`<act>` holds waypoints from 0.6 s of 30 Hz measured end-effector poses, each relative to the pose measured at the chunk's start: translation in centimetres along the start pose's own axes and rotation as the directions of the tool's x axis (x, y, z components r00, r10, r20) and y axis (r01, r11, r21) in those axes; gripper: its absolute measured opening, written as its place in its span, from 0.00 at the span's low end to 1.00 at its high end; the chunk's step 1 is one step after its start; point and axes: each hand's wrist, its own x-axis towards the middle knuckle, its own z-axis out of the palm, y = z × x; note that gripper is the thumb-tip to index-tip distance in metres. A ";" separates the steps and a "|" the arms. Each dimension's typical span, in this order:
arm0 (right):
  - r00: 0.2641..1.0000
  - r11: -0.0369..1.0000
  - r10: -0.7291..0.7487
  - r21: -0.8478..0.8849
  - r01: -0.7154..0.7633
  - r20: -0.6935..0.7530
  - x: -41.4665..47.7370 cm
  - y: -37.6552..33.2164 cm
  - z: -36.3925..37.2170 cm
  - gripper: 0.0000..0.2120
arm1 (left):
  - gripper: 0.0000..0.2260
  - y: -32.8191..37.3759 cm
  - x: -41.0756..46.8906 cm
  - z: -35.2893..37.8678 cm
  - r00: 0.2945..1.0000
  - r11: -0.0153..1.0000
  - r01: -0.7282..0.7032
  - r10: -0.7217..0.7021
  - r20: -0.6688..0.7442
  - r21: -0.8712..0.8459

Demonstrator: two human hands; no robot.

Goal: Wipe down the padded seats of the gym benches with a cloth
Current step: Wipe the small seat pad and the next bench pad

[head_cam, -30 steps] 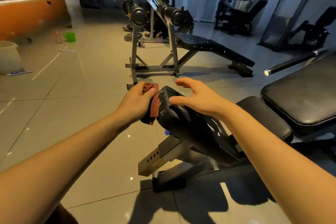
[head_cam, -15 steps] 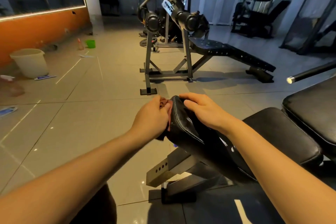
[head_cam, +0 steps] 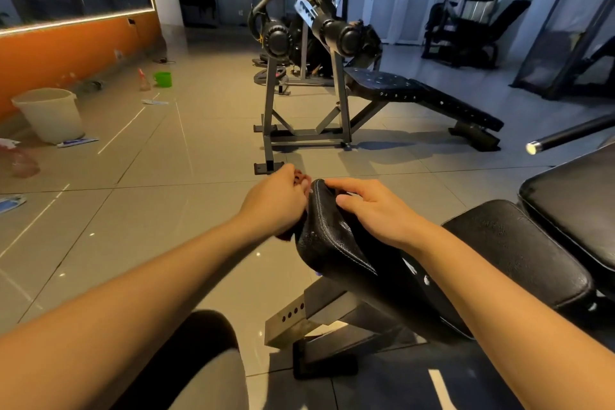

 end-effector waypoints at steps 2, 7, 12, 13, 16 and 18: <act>1.000 1.000 -0.007 -0.019 0.007 -0.008 0.0 0.2 0.2 0.21 | 0.11 0.1 1.8 0.2 1.000 0.999 0.023 -0.024 0.003 0.042; 1.000 1.000 0.007 -0.020 -0.007 -0.029 0.0 0.7 0.3 0.22 | 0.09 -0.5 -6.5 0.5 0.995 0.990 -0.082 0.075 -0.059 -0.114; 1.000 1.000 -0.008 -0.017 0.007 -0.020 0.3 1.1 0.3 0.23 | 0.09 -0.2 -4.1 0.6 0.994 0.996 -0.083 0.081 -0.074 -0.035; 1.000 1.000 -0.012 -0.017 0.012 -0.023 0.4 1.2 0.4 0.23 | 0.09 -0.2 -1.9 0.7 0.996 0.999 -0.051 0.050 -0.069 -0.009; 0.999 1.000 -0.001 -0.013 0.000 -0.036 0.3 1.2 0.5 0.23 | 0.12 -0.4 2.6 0.5 1.000 0.998 0.018 -0.019 0.016 0.054; 0.999 1.000 -0.001 0.004 0.002 -0.040 0.0 1.2 0.5 0.23 | 0.13 -0.4 1.7 0.4 1.000 0.998 0.000 0.000 0.004 0.061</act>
